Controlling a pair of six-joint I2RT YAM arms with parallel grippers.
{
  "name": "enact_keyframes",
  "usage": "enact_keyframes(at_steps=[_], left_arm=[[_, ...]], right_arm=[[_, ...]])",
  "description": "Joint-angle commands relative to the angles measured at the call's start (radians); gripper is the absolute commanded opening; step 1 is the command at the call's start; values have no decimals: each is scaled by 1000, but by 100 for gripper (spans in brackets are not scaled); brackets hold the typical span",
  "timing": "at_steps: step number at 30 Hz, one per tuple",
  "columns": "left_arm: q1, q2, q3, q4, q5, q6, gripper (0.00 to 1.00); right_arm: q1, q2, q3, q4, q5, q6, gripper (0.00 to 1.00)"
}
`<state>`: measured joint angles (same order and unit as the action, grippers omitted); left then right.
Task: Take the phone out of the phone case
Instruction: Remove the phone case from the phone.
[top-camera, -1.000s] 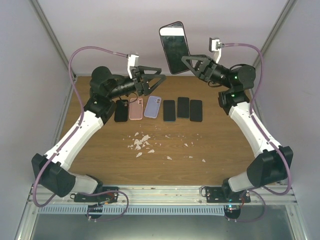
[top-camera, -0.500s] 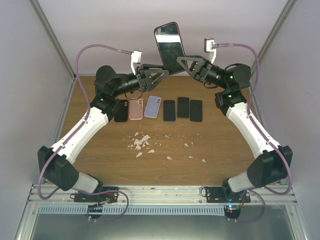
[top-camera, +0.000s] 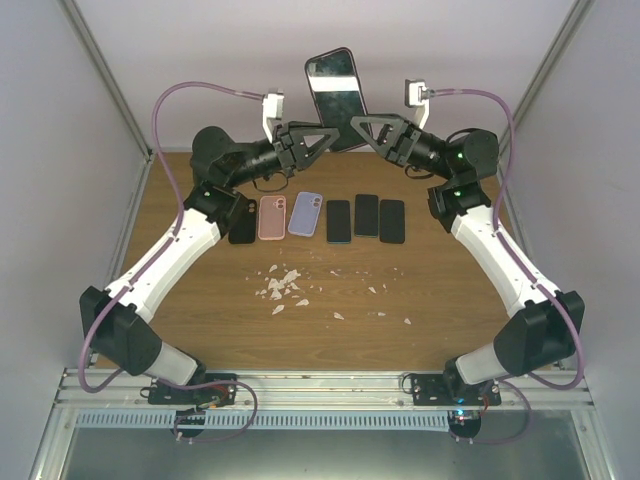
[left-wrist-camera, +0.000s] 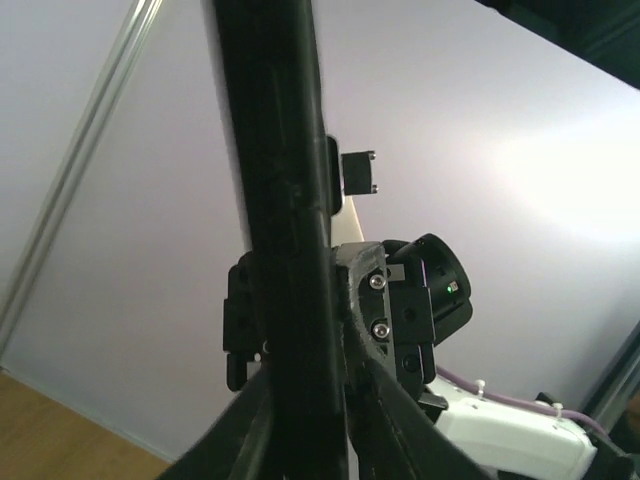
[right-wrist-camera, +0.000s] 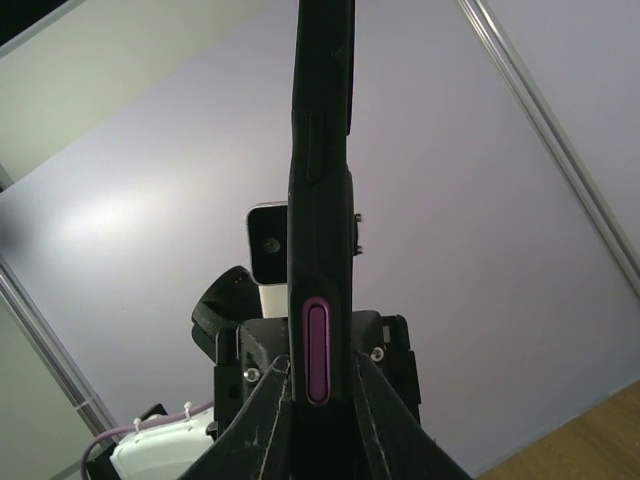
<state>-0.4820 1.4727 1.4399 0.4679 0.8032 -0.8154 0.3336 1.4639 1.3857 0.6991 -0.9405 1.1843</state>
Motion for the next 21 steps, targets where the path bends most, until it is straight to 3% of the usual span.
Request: enact_keyframes(at_steps=[1, 3, 5, 6, 8, 11, 17, 21], left_arm=[[-8, 5, 25, 62, 13, 12, 12], [-5, 3, 21, 47, 15, 27, 0], [0, -3, 13, 29, 26, 46, 0], [3, -10, 6, 17, 35, 61, 0], [12, -31, -11, -19, 58, 103, 0], [24, -62, -23, -117, 108, 222, 0], [46, -85, -37, -327, 265, 382, 0], [51, -89, -39, -472, 351, 508, 0]], right_arm=[[12, -29, -5, 49, 35, -6, 0], [11, -33, -14, 46, 24, -18, 1], [7, -40, -25, 33, 4, -39, 5], [3, -45, -28, 18, -8, -55, 12], [-12, -57, -33, -24, -37, -107, 38], [-39, -75, -23, -144, -82, -230, 55], [-63, -101, 72, -552, -158, -613, 71], [-65, -114, 115, -777, -169, -829, 73]])
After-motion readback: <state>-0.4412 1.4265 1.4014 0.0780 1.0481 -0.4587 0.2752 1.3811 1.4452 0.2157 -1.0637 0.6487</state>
